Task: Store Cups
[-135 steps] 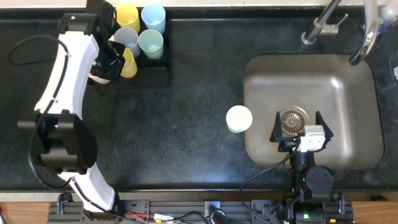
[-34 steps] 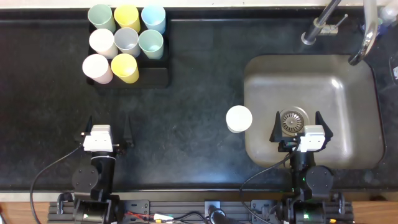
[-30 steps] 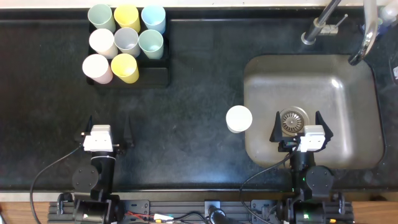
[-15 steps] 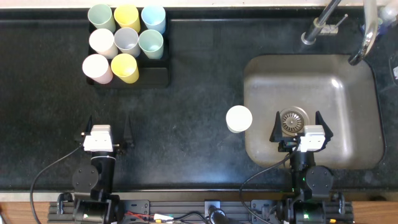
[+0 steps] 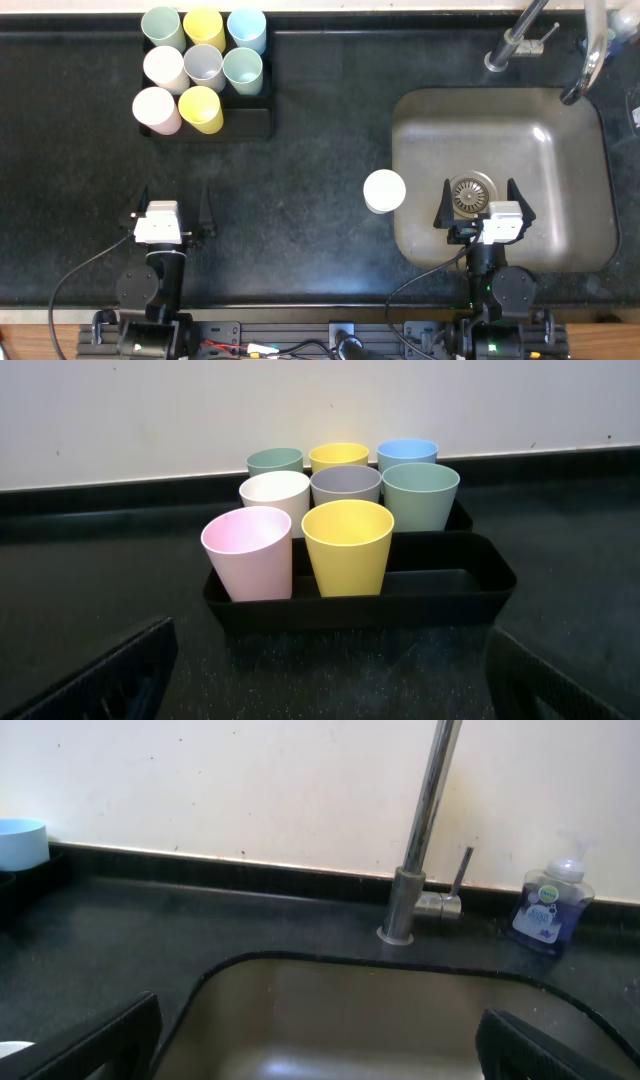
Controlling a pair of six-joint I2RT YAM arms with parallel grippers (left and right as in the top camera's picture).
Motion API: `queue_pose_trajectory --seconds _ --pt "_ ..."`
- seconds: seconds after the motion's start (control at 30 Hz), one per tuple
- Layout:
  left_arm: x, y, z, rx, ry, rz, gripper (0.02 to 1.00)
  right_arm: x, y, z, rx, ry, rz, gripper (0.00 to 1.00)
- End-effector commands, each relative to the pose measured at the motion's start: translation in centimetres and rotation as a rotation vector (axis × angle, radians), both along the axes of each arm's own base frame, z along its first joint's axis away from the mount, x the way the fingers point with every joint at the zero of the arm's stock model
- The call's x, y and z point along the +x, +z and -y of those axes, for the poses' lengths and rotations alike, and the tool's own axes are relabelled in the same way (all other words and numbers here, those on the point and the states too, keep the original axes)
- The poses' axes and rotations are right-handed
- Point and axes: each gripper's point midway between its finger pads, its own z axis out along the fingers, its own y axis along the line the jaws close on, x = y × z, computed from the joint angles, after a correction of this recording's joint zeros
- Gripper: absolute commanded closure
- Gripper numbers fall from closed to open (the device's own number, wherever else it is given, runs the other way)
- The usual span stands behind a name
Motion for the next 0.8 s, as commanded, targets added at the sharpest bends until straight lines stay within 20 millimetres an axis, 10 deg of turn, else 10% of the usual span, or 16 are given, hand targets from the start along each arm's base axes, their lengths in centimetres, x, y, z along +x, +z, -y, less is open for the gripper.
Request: queue_pose_trajectory --seconds 0.03,0.23,0.47,0.8 --pt "-0.1 0.1 0.4 0.018 -0.022 0.007 0.020 -0.3 1.9 0.1 -0.004 -0.003 0.042 0.003" --pt "-0.1 0.1 0.4 0.018 -0.022 0.007 0.020 -1.4 8.3 -0.7 0.032 0.040 -0.072 0.003" --pt "-0.1 0.1 0.4 0.018 -0.022 0.007 0.020 0.1 10.3 -1.4 0.028 0.054 -0.664 0.003" --pt "-0.1 0.1 0.4 0.018 -0.022 0.007 0.020 -1.8 2.8 -6.3 -0.256 0.269 -1.298 0.003"
